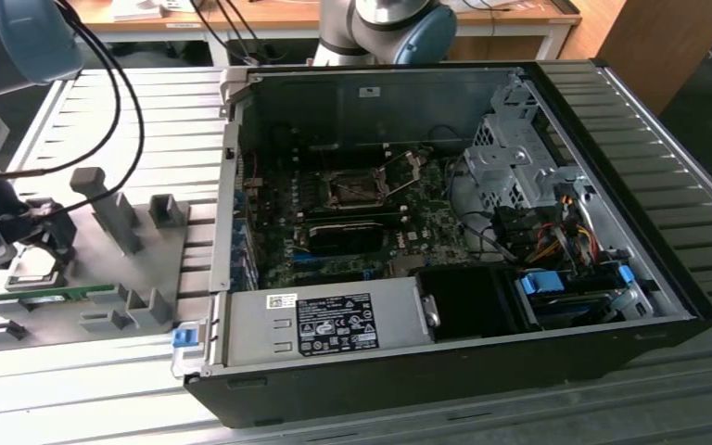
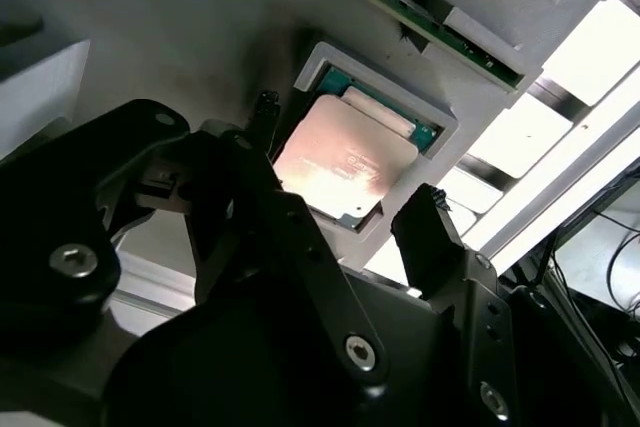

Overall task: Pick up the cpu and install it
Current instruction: 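Pick up the cpu and move it towards the insertion slot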

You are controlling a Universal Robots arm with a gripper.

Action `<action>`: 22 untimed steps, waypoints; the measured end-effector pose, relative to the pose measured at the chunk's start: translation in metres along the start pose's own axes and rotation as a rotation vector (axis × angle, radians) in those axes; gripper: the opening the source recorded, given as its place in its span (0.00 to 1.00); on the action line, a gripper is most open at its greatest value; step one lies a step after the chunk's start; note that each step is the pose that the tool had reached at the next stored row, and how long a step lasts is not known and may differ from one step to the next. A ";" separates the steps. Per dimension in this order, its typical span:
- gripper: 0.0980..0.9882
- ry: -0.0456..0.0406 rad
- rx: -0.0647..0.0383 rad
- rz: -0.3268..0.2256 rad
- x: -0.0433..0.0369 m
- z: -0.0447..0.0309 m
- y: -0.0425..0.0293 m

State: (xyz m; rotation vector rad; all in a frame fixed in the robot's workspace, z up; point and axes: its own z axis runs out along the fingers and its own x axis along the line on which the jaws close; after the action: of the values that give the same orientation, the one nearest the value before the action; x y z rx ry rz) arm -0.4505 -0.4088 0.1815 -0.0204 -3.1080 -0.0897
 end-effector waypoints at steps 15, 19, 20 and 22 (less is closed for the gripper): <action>0.62 -0.0002 0.010 0.002 -0.0012 -0.0019 -0.0036; 0.62 -0.0017 0.010 0.001 -0.0009 -0.0037 -0.0036; 0.62 -0.0026 0.010 0.001 -0.0005 -0.0038 -0.0035; 0.62 -0.0051 0.011 0.001 -0.0001 -0.0039 -0.0036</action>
State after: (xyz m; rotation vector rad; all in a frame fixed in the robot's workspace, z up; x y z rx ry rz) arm -0.4503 -0.4125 0.1852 -0.0224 -3.1133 -0.0719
